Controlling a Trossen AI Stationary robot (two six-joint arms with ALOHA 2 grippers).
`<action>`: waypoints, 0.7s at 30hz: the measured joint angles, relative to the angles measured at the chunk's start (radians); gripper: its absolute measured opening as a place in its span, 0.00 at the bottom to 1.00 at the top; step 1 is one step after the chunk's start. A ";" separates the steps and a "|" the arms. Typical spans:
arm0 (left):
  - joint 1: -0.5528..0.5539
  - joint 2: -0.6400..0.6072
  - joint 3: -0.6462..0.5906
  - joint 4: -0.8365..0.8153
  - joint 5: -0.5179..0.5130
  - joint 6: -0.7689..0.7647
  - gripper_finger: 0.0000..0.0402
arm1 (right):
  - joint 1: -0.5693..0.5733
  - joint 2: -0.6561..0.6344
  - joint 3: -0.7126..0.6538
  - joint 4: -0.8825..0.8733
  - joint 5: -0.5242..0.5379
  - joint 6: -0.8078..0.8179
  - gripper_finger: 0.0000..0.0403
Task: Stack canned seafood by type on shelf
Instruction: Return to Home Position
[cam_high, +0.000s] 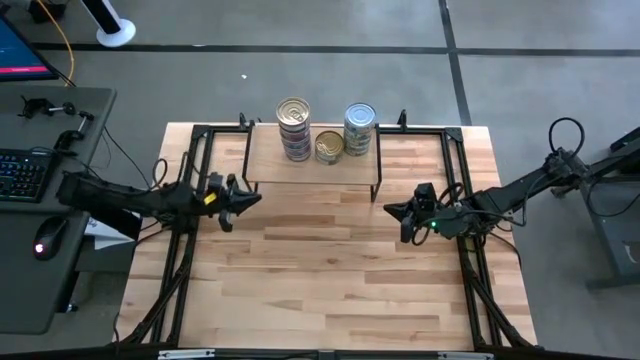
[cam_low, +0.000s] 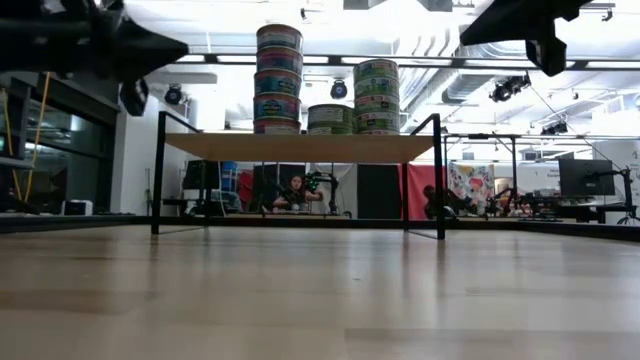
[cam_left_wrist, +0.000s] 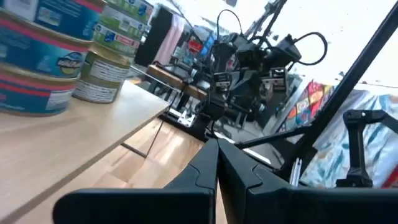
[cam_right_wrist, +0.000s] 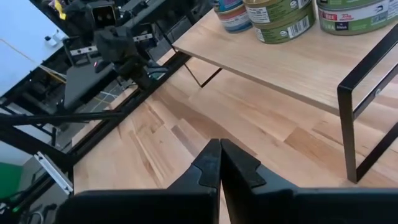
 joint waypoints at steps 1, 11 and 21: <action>-0.020 -0.020 -0.016 0.001 -0.026 0.004 0.00 | 0.001 0.000 0.000 0.000 0.000 0.003 0.00; -0.031 -0.171 -0.111 -0.197 -0.064 0.011 0.00 | 0.002 -0.024 0.000 -0.029 -0.039 0.024 0.00; -0.026 -0.221 -0.111 -0.303 -0.069 -0.121 0.00 | -0.040 -0.067 -0.068 0.003 -0.220 -0.112 0.00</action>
